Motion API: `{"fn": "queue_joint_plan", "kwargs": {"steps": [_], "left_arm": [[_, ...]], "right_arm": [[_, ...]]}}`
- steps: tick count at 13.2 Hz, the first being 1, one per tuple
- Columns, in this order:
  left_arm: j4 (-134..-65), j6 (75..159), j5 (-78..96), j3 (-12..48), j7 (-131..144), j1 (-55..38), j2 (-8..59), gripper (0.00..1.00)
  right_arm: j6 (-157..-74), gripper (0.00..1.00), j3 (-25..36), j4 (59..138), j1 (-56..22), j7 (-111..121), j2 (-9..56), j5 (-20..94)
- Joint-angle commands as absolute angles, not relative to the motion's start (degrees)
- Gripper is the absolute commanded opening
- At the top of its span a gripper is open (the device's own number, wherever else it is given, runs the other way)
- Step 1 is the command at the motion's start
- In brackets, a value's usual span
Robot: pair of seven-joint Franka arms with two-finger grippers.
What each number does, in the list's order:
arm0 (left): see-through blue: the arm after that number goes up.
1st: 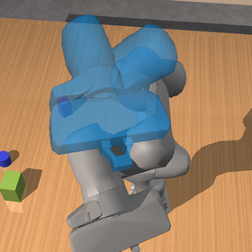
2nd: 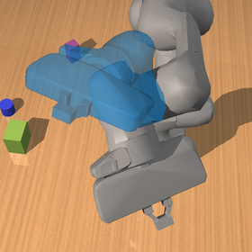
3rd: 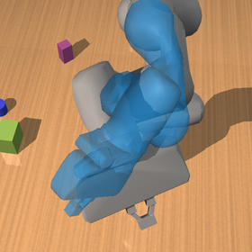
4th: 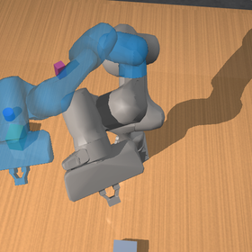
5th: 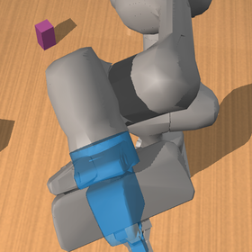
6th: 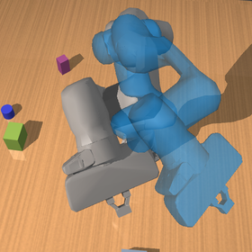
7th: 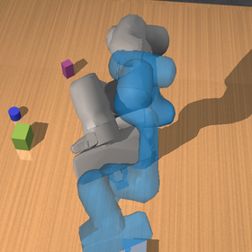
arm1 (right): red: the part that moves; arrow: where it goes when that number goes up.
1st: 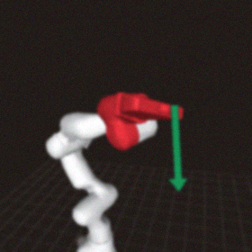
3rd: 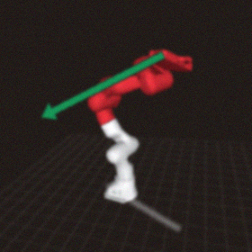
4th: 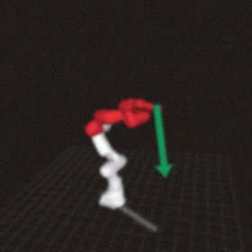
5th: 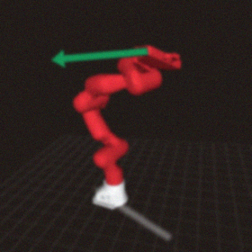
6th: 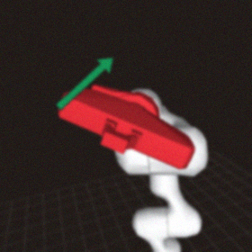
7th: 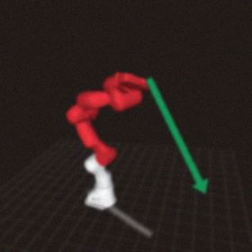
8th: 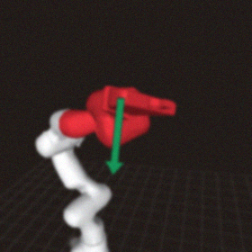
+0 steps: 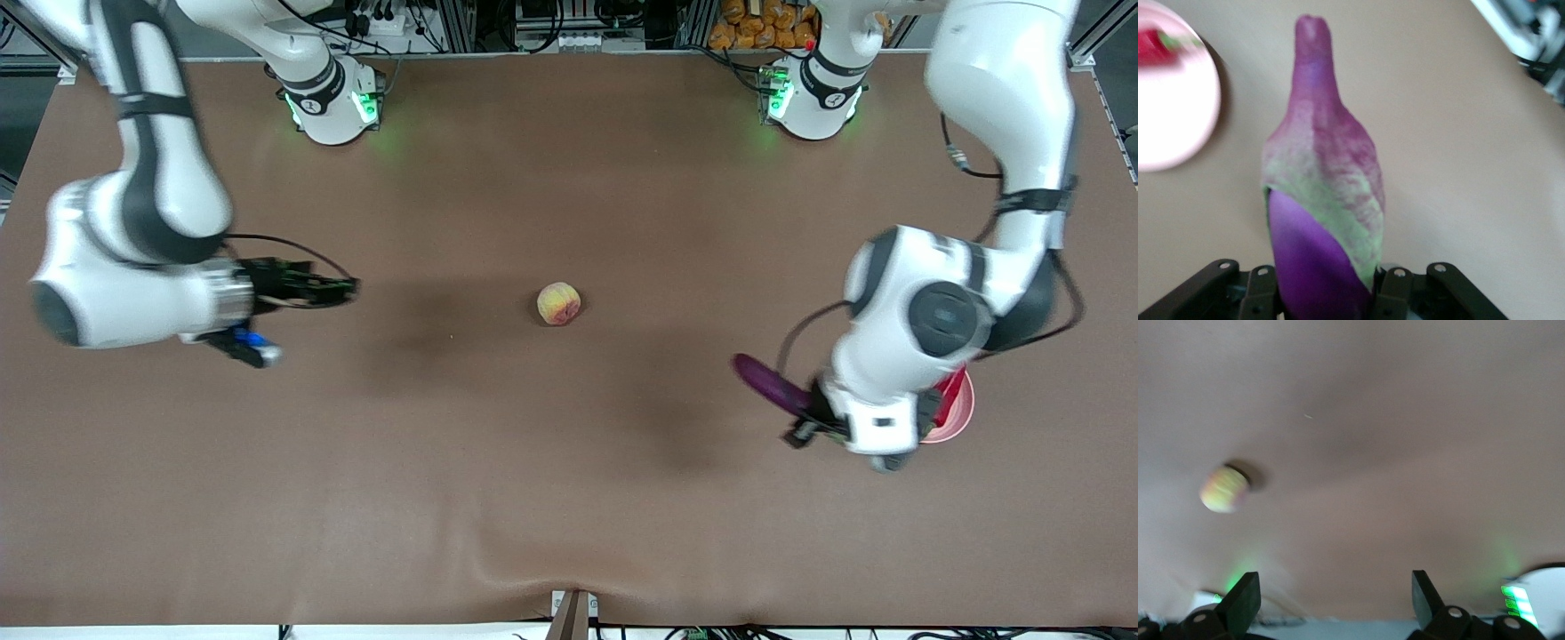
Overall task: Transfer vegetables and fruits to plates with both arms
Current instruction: 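Carry the eggplant with the left gripper while the right gripper reaches the peach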
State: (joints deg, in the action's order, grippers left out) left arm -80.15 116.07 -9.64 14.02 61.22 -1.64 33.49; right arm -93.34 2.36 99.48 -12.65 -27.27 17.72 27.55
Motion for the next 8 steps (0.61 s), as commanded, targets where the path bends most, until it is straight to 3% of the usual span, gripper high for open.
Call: {"fn": "queue_joint_plan", "kwargs": {"steps": [1, 4, 8], "left_arm": [[-81.5, 113.9, -10.7, 14.9, 49.8, 3.9, 32.9, 0.11], [-82.1, 111.5, -12.0, 14.9, 35.5, 8.3, 33.4, 0.13], [-82.3, 107.7, -23.4, 14.9, 25.0, 9.1, 37.6, 0.12]], "right_arm": [[-102.5, 1.00, -4.7, 103.7, -12.1, -36.4, 16.1, 28.5], [-112.0, 1.00, -10.9, 103.8, -12.6, -45.2, 18.2, 28.5], [-123.6, 1.00, -13.5, 103.5, -16.9, -53.8, 22.8, 28.4]]}}
